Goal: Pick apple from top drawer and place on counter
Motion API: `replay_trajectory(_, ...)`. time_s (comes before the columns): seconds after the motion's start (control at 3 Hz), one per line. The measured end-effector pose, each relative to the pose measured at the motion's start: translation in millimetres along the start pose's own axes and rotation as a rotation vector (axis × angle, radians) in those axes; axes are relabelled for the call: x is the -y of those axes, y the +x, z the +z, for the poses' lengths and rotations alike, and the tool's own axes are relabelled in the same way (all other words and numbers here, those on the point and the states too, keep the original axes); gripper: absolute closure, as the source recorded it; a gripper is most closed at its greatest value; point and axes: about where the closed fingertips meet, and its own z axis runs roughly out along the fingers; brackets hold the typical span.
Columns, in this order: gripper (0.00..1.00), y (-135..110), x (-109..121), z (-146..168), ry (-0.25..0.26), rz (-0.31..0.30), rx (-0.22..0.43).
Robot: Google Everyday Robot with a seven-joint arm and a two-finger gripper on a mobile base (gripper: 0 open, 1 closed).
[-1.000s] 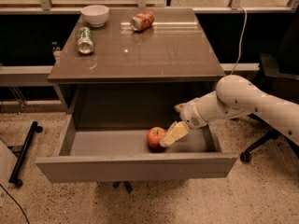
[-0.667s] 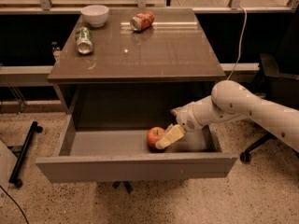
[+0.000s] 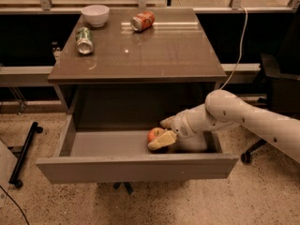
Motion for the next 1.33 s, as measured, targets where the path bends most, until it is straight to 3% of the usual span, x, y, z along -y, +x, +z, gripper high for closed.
replay_trajectory(0.67, 0.72, 5, -12, -9, -0.003, 0.025, -0.003)
replay_trajectory(1.0, 0.95, -4, -15, -33, -0.020, 0.014, 0.007)
replay_trajectory(1.33, 1.00, -30, -14, -75, -0.044, -0.062, -0.020)
